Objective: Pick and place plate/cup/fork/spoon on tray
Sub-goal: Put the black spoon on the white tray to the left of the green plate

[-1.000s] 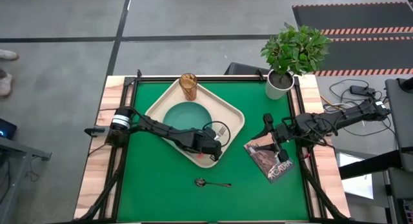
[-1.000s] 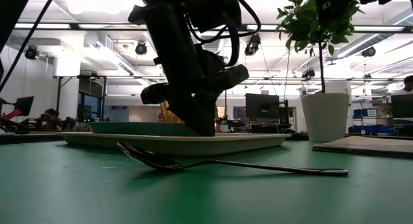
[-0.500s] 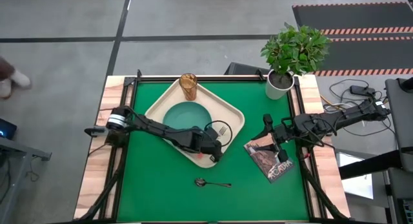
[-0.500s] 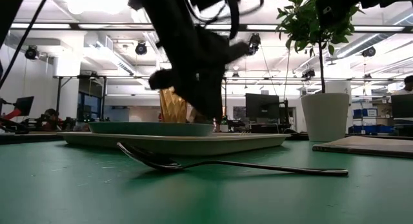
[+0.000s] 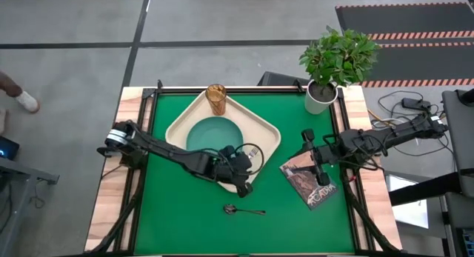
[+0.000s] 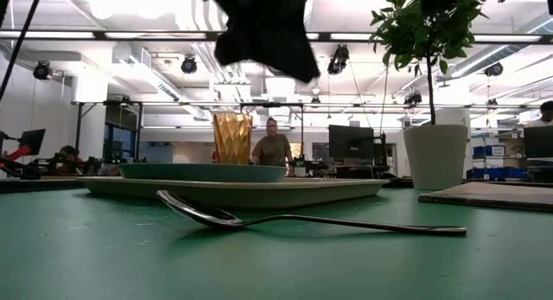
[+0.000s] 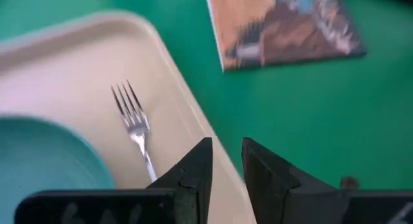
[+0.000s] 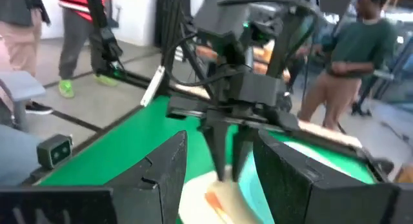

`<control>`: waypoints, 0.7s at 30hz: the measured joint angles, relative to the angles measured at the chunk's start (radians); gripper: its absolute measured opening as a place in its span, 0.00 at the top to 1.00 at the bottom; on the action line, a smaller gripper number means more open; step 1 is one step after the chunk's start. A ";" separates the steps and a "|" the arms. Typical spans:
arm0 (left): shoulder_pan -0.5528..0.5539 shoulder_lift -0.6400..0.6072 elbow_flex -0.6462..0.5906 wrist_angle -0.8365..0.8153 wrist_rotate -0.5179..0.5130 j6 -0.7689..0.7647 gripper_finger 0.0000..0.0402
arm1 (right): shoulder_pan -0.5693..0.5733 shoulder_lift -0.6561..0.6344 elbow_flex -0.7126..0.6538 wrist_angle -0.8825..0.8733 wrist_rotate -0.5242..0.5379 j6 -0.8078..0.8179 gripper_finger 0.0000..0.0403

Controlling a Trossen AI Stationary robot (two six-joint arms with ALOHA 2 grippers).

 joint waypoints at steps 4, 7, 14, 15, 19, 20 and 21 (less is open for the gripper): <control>0.001 -0.021 0.001 0.056 -0.059 0.023 0.84 | 0.000 -0.003 -0.011 0.063 -0.087 -0.055 0.59; 0.002 -0.028 0.001 0.104 -0.090 0.024 0.84 | 0.000 -0.004 -0.032 0.114 -0.124 -0.084 0.59; -0.010 -0.034 0.001 0.119 -0.080 -0.053 0.84 | -0.001 -0.009 -0.049 0.146 -0.127 -0.141 0.59; -0.013 -0.034 0.001 0.120 -0.064 -0.066 0.84 | -0.001 -0.012 -0.049 0.145 -0.125 -0.142 0.59; -0.027 -0.034 0.003 0.123 0.021 -0.092 0.84 | 0.000 -0.014 -0.049 0.142 -0.093 -0.142 0.59; -0.031 -0.034 0.003 0.127 0.045 -0.092 0.84 | -0.001 -0.017 -0.049 0.135 -0.078 -0.143 0.59; -0.033 -0.034 0.003 0.131 0.073 -0.092 0.84 | -0.001 -0.018 -0.049 0.127 -0.069 -0.143 0.59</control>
